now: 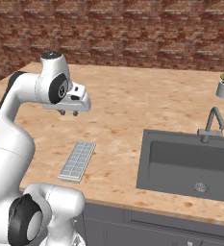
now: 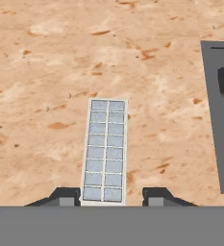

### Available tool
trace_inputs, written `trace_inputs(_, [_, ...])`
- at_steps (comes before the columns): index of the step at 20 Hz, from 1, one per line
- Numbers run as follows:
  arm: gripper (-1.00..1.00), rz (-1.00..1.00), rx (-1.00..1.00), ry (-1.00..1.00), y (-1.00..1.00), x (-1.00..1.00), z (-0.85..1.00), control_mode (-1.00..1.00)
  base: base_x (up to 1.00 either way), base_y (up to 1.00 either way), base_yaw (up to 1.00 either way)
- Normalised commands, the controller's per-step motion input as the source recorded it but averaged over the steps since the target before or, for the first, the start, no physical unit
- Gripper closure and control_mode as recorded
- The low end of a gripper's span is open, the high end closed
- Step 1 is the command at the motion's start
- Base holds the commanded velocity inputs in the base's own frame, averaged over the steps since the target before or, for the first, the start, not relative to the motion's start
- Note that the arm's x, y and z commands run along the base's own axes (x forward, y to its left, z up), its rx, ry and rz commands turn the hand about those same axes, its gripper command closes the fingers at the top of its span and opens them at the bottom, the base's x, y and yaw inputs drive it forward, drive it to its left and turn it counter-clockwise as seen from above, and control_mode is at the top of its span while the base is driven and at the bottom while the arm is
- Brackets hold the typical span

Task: The ice cube tray has been filled with water. Take the tray and place it in the freezer to make ice. Close the freezer door after placing the tray.

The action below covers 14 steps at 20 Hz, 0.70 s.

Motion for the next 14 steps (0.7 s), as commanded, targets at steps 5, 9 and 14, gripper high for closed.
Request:
trace_inputs(5, [-1.00,0.00,0.00,0.00,0.00,-0.03,0.00,-1.00,0.00,0.00,0.00])
trace_inputs(9, [-1.00,0.00,0.00,0.00,0.00,-0.12,0.00,-1.00,0.00,0.00,0.00])
trace_inputs(14, [-1.00,0.00,0.00,0.00,0.00,-0.08,0.00,-1.00,0.00,0.00,0.00])
